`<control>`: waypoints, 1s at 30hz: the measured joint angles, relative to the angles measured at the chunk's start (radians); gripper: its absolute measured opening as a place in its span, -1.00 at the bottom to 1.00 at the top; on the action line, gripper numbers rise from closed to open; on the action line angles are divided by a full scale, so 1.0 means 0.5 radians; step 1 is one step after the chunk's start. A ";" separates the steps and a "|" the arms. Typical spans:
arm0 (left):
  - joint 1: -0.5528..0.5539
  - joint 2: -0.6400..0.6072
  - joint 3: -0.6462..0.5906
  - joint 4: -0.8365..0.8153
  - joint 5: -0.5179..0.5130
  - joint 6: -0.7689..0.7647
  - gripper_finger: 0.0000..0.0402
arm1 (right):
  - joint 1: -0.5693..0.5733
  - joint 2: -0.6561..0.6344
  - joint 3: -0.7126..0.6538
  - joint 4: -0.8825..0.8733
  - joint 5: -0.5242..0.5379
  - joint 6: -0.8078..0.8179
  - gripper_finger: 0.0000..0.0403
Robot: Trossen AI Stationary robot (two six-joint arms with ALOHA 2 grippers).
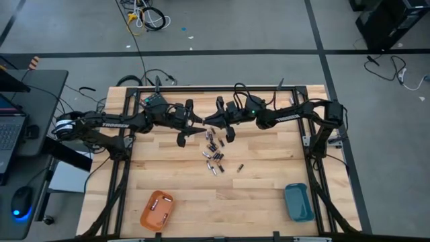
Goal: Sort batteries
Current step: Put the silver battery into the orange bin
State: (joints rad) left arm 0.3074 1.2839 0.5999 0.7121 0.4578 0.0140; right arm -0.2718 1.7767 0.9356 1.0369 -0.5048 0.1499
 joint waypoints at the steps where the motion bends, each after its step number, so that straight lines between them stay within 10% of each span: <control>1: 0.001 0.000 0.000 -0.004 -0.002 0.014 -0.29 | 0.000 0.000 0.000 -0.004 0.011 -0.006 -1.00; 30: 0.000 -0.001 0.003 -0.097 -0.148 0.115 -0.43 | -0.004 0.004 -0.001 -0.056 0.036 -0.172 -0.98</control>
State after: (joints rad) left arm 0.3073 1.2835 0.6014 0.6636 0.3839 0.0715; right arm -0.2737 1.7786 0.9352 1.0088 -0.4870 0.0639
